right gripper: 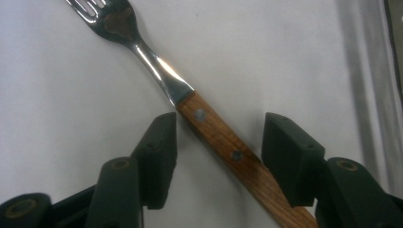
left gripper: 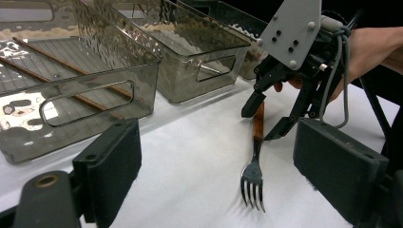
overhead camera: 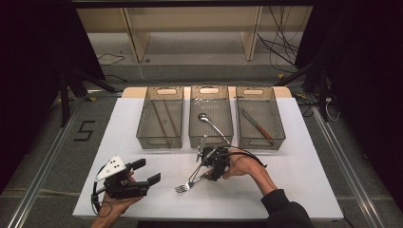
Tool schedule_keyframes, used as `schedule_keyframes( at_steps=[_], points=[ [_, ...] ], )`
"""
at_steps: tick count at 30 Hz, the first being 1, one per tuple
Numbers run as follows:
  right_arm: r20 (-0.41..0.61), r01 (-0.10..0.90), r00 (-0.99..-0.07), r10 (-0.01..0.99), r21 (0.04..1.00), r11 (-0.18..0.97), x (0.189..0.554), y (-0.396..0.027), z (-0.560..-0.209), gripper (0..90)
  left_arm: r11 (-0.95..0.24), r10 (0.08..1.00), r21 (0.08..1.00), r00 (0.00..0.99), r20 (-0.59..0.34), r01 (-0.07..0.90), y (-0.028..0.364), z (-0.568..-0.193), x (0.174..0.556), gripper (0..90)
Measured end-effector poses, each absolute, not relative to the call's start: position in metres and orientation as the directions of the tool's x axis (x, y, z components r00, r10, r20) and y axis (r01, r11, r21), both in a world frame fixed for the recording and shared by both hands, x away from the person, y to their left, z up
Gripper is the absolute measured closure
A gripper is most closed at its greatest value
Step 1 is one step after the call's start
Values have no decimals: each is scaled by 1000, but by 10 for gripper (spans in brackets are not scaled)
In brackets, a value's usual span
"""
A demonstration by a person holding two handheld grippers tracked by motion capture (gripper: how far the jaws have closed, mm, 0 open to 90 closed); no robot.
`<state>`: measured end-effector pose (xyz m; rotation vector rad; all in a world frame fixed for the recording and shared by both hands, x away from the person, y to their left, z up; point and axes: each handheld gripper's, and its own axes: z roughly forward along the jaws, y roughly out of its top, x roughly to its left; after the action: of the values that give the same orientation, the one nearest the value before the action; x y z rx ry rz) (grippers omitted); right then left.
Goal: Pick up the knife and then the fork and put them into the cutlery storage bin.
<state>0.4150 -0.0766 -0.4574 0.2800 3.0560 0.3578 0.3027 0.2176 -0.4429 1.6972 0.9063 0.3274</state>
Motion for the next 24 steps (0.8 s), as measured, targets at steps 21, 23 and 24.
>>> schedule_keyframes(
  at_steps=[21,23,24],
  points=[
    [-35,110,-992,119,191,975,404,-72,-457,764,-75,708,914,667,-232,398,217,-443,302,159],
    [-34,102,-993,110,187,977,404,-73,-457,767,-76,708,914,667,-232,398,217,-443,302,159],
    [-29,108,-993,115,192,975,403,-73,-457,768,-78,708,914,668,-230,398,218,-443,302,159]
  ],
)
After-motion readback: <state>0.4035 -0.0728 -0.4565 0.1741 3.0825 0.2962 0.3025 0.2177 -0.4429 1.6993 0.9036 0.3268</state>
